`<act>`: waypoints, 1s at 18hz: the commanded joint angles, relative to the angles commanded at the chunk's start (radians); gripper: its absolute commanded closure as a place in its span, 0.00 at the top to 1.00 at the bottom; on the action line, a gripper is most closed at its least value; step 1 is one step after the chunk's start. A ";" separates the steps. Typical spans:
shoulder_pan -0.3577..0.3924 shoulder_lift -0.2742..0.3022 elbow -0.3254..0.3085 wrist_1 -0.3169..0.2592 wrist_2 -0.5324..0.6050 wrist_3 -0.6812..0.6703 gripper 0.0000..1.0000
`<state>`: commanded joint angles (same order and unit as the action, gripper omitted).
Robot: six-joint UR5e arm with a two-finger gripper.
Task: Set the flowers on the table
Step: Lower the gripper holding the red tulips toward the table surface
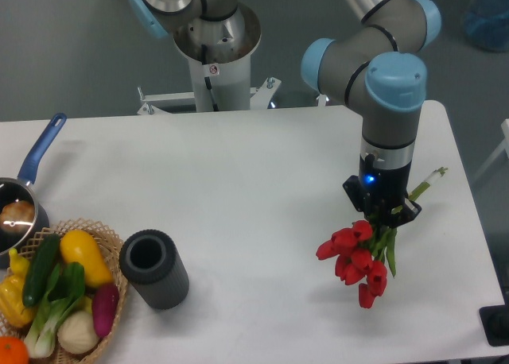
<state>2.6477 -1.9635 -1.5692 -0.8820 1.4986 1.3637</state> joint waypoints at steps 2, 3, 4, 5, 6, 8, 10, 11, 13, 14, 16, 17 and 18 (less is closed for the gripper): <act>-0.005 0.002 0.000 -0.018 0.023 0.002 0.15; -0.011 0.002 0.000 -0.023 0.025 0.002 0.16; -0.012 0.002 0.000 -0.023 0.026 0.000 0.16; -0.015 0.000 -0.005 -0.028 0.026 0.000 0.16; -0.015 0.000 -0.009 -0.032 0.028 0.000 0.16; -0.017 0.000 -0.035 -0.037 0.076 0.000 0.16; -0.034 -0.002 -0.070 -0.032 0.101 -0.002 0.17; -0.035 -0.003 -0.083 -0.028 0.100 -0.005 0.20; -0.037 -0.012 -0.087 -0.026 0.097 -0.011 0.27; -0.038 -0.015 -0.087 -0.025 0.094 -0.011 0.32; -0.044 -0.020 -0.087 -0.025 0.085 -0.009 0.51; -0.043 -0.021 -0.087 -0.025 0.075 -0.008 0.61; -0.043 -0.021 -0.086 -0.026 0.060 -0.009 0.89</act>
<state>2.6047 -1.9850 -1.6552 -0.9081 1.5587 1.3545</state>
